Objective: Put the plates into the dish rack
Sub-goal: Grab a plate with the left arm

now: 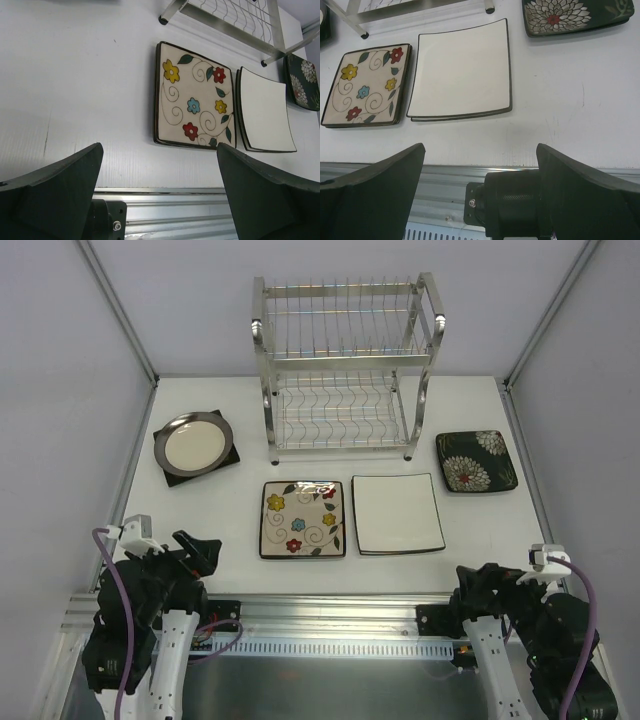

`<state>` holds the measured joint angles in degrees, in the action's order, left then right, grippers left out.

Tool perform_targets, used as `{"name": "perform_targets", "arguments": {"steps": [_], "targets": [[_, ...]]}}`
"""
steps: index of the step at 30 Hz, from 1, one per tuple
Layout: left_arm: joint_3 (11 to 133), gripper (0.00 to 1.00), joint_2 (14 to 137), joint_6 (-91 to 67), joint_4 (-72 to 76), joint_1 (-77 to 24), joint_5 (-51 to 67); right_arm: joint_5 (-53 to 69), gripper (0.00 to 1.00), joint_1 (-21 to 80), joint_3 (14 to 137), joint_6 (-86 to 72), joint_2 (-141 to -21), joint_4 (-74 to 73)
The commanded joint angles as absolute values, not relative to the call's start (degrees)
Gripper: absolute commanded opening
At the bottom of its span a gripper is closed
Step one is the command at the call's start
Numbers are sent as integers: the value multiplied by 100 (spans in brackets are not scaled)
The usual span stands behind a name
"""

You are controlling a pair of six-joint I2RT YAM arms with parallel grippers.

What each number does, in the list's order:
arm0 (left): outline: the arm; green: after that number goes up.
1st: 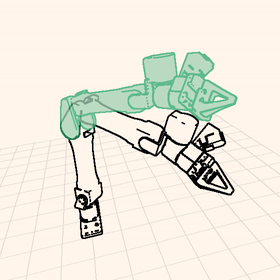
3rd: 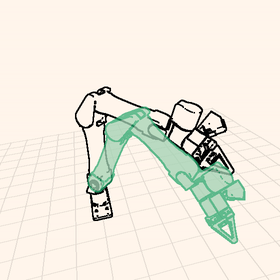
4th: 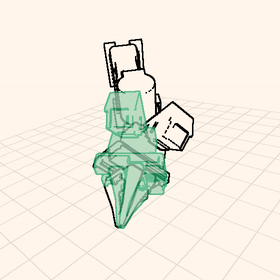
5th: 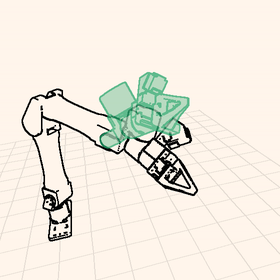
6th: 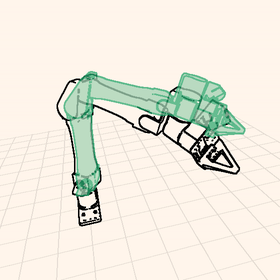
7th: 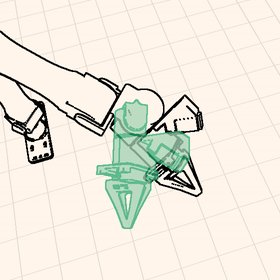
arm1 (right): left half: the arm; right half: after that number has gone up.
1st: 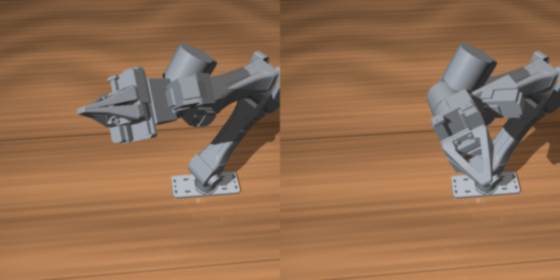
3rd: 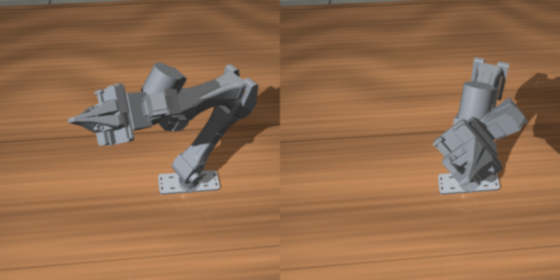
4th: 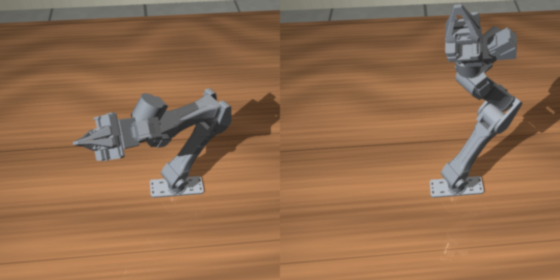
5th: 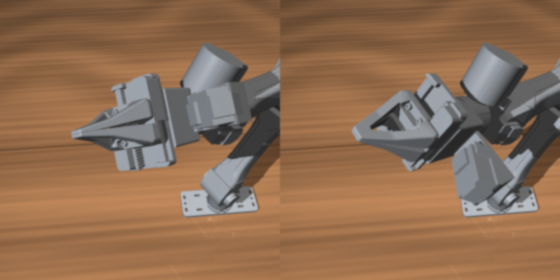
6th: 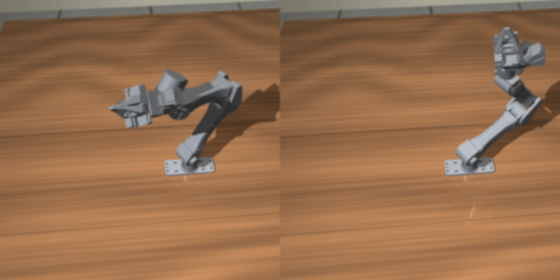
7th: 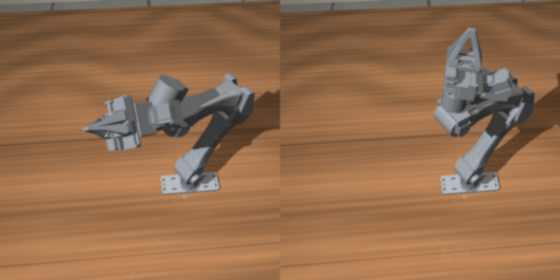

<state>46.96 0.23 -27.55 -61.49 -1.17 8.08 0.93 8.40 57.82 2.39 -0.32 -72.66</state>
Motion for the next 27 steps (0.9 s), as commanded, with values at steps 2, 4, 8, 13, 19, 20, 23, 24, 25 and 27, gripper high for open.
{"name": "perform_targets", "arguments": {"steps": [2,4,8,13,19,20,23,24,25,27], "targets": [[4658,99,-625,-3023,-5906,-132,1028,290,100,870,5801,334,703,-7014],[4606,99,-554,-3059,-5898,-132,1081,404,100,861,5775,360,580,-6979],[4474,99,-282,-3129,-5906,-132,1282,580,99,853,5599,54,335,-6698],[4298,99,-44,-3155,-5906,-132,1503,870,100,853,5248,-193,-191,-6434],[4105,99,439,-3164,-5836,-132,1573,933,100,853,4993,-560,-1001,-6197],[4070,99,483,-3164,-5792,-132,1599,819,100,853,4957,-710,-1098,-6214],[3955,99,501,-3225,-5599,-132,1617,528,100,853,4747,-1168,-1520,-6144],[3946,99,536,-3234,-5573,-132,1608,527,100,853,4685,-1256,-1712,-6083],[3946,99,597,-3234,-5555,-141,1591,545,100,853,4606,-1457,-1792,-5925],[3946,99,843,-3173,-5502,-132,1573,502,100,861,4369,-1695,-1933,-5749]]}}
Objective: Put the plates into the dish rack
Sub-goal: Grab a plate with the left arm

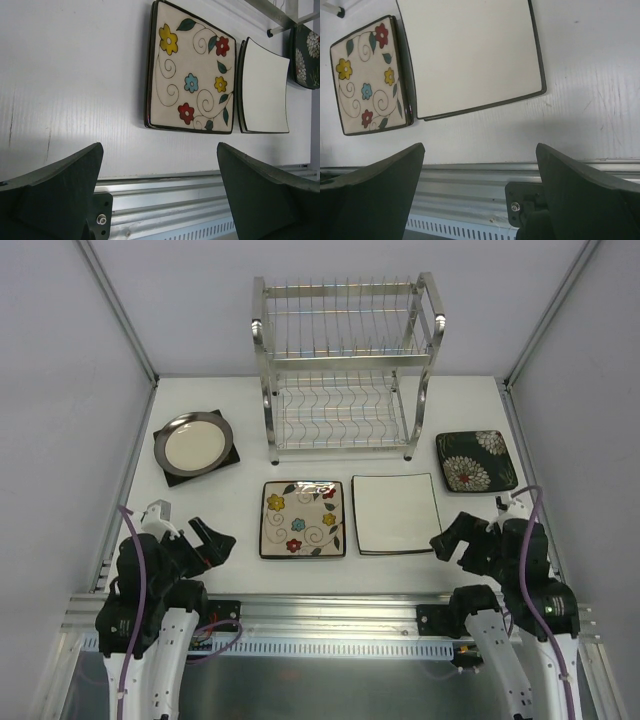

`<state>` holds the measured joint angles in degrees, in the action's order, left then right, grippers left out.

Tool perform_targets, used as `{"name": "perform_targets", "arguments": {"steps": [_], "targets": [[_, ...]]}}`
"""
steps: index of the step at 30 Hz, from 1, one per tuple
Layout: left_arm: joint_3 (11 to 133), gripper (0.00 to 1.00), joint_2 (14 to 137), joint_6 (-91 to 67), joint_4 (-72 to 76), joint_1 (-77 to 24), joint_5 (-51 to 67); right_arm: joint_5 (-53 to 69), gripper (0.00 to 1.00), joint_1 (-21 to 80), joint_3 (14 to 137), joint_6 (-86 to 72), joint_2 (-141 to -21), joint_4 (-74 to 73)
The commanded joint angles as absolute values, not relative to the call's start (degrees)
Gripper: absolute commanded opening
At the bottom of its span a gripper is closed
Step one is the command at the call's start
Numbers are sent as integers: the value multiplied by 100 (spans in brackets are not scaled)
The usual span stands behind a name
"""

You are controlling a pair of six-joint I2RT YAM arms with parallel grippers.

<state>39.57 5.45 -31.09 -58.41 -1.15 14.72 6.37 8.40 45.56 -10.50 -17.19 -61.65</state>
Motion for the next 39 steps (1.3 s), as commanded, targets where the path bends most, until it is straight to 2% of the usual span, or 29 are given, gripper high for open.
{"name": "perform_targets", "arguments": {"steps": [1,11,18,24,39], "targets": [[3929,99,1018,-3147,-5458,-141,1599,431,100,853,4290,-1992,-2108,-5609],[3779,99,1906,-2628,-4720,-149,1925,-167,99,853,3595,-2961,-3453,-4835],[3525,99,2303,-2540,-4096,-149,2513,-659,89,853,3173,-3445,-3638,-4378],[3349,99,1978,-2628,-3850,-149,2461,-510,81,826,2892,-3551,-3814,-3947],[3331,99,1978,-2646,-3850,-149,2426,-492,70,809,2654,-3568,-4192,-3305]]}}
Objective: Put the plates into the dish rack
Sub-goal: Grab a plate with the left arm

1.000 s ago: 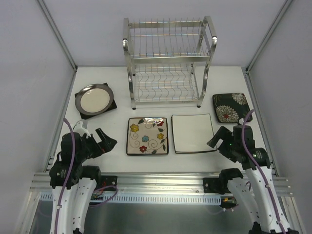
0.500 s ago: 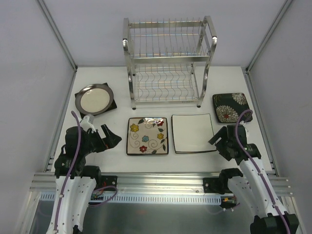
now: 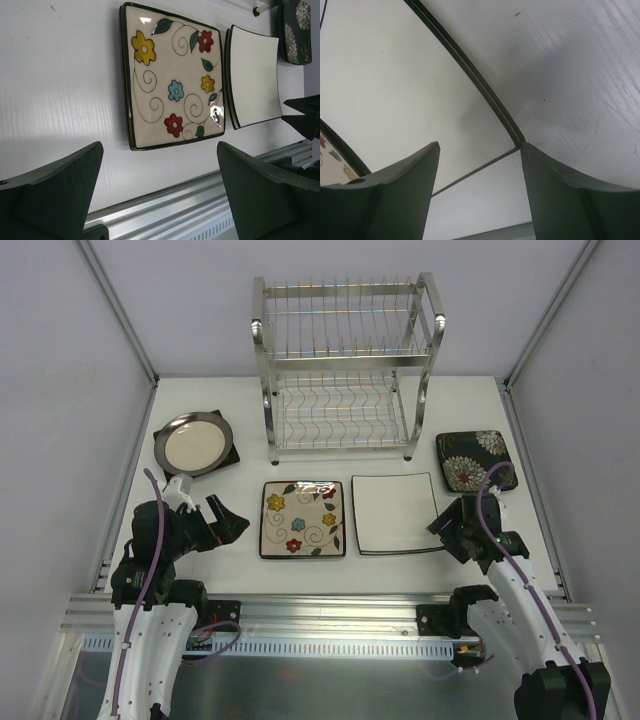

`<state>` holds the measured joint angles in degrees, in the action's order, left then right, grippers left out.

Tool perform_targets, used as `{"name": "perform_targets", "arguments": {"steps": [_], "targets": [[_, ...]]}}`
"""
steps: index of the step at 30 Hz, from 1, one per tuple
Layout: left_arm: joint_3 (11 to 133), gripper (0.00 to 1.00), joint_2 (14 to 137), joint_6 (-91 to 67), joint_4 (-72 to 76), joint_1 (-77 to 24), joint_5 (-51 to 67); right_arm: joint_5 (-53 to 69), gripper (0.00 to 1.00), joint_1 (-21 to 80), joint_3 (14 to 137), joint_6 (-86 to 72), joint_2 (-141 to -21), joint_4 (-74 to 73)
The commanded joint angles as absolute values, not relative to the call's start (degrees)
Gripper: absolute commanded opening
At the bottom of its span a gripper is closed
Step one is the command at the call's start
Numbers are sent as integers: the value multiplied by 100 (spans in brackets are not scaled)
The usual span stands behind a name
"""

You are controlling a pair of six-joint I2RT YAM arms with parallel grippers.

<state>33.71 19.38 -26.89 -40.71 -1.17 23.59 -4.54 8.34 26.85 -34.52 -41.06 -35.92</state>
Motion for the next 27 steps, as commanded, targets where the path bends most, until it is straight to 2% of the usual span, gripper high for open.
{"name": "perform_targets", "arguments": {"steps": [1,27], "targets": [[3331,99,1986,-2646,-3850,-149,2434,-492,69,809,2654,-3551,-4192,-3287],[3305,99,2048,-2646,-3850,-149,2470,474,64,817,2373,-2901,-4517,-1881]]}}
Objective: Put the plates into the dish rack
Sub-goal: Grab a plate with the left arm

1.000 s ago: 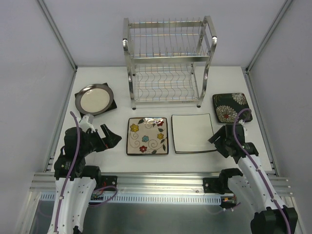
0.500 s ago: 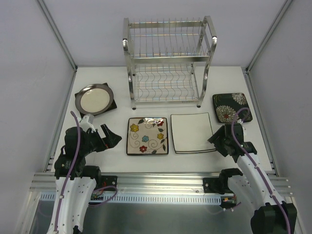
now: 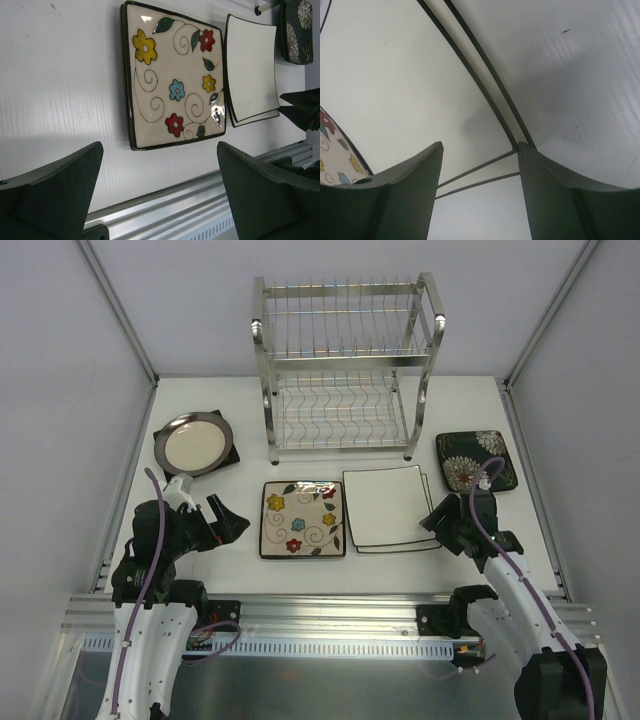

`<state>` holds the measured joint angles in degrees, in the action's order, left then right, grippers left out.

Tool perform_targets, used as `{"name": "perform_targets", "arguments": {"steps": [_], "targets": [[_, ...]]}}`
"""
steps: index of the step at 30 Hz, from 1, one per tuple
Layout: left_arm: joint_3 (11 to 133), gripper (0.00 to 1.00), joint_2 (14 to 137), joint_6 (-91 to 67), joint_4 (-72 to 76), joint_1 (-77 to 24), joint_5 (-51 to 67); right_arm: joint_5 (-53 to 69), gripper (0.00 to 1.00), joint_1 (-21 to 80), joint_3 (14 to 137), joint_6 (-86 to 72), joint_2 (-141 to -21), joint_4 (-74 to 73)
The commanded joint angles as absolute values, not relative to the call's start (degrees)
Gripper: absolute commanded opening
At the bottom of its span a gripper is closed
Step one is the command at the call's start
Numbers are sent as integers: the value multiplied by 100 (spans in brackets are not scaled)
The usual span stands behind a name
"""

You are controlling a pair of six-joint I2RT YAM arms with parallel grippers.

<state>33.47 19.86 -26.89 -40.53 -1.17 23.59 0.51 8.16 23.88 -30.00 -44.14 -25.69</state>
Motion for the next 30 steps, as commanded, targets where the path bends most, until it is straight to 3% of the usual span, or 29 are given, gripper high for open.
{"name": "perform_targets", "arguments": {"steps": [1,8,16,21,23,24,30], "targets": [[3305,99,2057,-2654,-3832,-149,2470,570,64,809,2356,-2874,-4535,-1829],[3314,99,2250,-2838,-3639,-158,2601,677,63,809,2382,-2672,-4491,-1951],[2909,99,2741,-4350,-2665,-711,2665,668,63,809,2399,-2567,-4456,-2100],[3215,99,3653,-5009,-2110,-2141,1786,598,64,809,2584,-2408,-4281,-2513],[3409,99,4041,-5263,-1917,-2730,908,519,65,800,2680,-2373,-4219,-2714],[3515,99,4495,-5378,-1881,-3360,627,484,66,809,2733,-2373,-4201,-2803],[4560,99,6429,-6108,-1758,-4893,-948,343,71,809,3023,-2338,-3991,-3260]]}}
